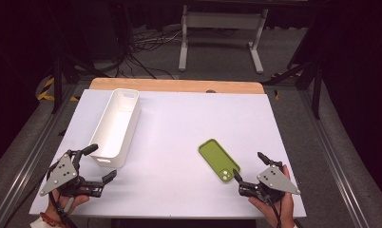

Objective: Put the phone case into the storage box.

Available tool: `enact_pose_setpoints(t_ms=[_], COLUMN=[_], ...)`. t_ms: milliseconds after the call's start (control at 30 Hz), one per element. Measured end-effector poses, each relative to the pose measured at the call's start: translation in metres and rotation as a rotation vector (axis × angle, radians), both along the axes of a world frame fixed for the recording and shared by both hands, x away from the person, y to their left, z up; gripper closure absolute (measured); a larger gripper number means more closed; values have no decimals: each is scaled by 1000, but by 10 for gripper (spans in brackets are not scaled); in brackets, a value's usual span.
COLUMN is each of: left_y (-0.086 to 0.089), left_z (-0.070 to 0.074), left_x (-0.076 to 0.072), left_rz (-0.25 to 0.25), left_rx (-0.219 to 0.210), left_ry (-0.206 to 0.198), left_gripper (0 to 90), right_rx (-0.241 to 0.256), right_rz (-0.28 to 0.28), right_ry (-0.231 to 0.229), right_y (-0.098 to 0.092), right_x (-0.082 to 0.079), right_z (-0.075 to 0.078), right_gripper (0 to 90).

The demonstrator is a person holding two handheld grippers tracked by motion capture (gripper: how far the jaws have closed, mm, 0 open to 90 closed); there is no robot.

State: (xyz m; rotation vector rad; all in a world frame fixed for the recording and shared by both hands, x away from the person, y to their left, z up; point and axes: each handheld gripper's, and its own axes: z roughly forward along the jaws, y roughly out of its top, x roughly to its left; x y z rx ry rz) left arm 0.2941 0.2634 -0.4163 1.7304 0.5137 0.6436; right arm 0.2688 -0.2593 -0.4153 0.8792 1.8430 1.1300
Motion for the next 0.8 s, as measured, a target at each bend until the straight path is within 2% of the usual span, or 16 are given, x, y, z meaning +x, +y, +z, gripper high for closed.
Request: enact_pose_setpoints(t_ms=[267, 367, 467, 533, 633, 667, 700, 767, 800], left_y=[-9, -10, -11, -11, -12, -12, -12, -12, -12], left_z=[-5, -6, -7, -7, -8, -8, -8, -9, -9], left_x=[0, 1, 0, 0, 1, 1, 1, 2, 3], left_rz=[-38, -47, -51, -52, -58, -58, -56, -58, -56], left_rx=[11, 39, 30, 29, 39, 39, 43, 46, 51], left_ry=[21, 3, 15, 17, 10, 8, 10, 12, 7], left_gripper=[31, 32, 33, 34, 34, 34, 35, 35, 35], right_rx=[16, 11, 42, 55, 46, 45, 42, 41, 13], right_rz=[-3, -9, -5, 0, 6, 30, 52, 62, 62], right_ry=[21, 39, 55, 78, 85, 94, 109, 118, 161], right_y=[-1, -1, -3, -5, -5, -5, -4, -3, 1], right_x=[3, 6, 8, 12, 15, 18, 22, 24, 32], right_z=[-1, -2, -2, -2, 0, 0, 2, 3, 5], right_gripper=[84, 93, 106, 157, 181, 187, 244, 269, 393])
